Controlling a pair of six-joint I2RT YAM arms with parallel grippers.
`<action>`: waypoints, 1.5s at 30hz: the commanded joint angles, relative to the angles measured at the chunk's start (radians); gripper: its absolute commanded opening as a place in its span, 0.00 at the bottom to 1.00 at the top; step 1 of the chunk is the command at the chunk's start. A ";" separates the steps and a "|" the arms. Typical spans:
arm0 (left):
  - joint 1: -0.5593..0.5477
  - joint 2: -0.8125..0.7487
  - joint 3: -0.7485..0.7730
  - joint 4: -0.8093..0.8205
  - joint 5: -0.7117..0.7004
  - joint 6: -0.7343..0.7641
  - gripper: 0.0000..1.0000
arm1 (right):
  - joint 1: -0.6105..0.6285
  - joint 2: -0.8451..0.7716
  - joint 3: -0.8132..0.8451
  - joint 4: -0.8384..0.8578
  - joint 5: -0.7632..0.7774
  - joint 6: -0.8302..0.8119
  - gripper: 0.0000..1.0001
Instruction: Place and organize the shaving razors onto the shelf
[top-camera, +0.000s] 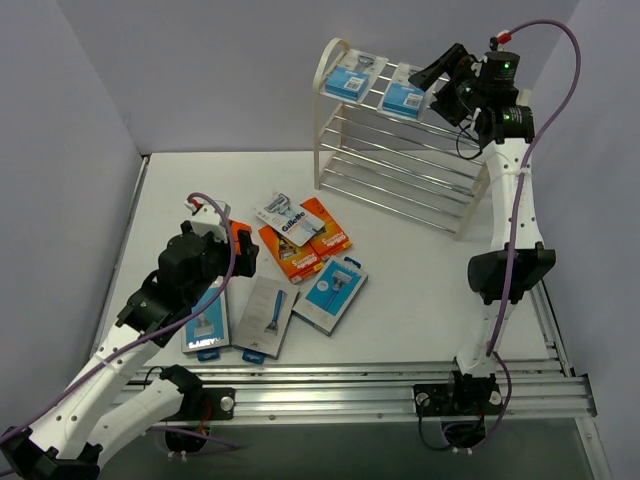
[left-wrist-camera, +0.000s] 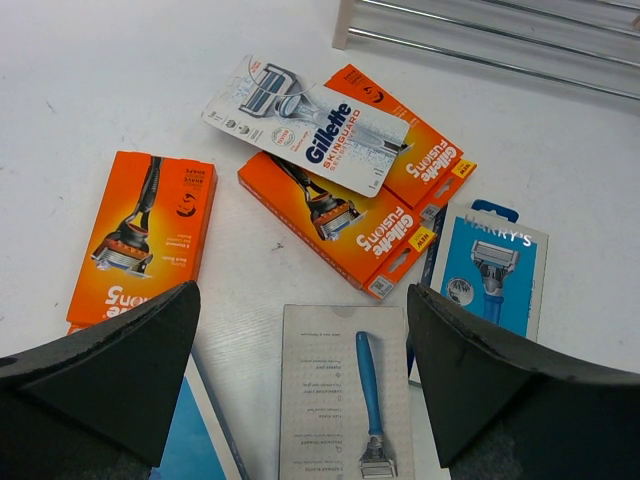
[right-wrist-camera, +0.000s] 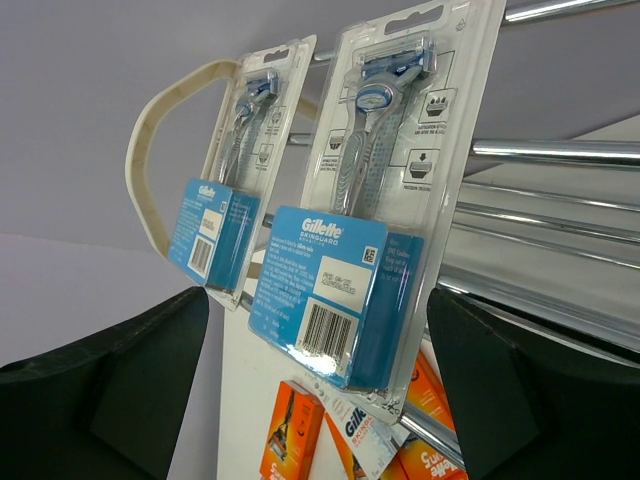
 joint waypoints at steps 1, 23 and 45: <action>-0.004 -0.012 0.005 0.017 -0.007 0.010 0.94 | -0.006 -0.018 -0.006 0.038 -0.023 -0.010 0.86; -0.005 -0.008 0.004 0.017 -0.012 0.010 0.93 | 0.029 0.026 -0.006 0.136 -0.044 0.019 0.85; -0.015 -0.005 0.005 0.012 -0.027 0.016 0.94 | 0.054 0.077 0.008 0.228 -0.064 0.065 0.84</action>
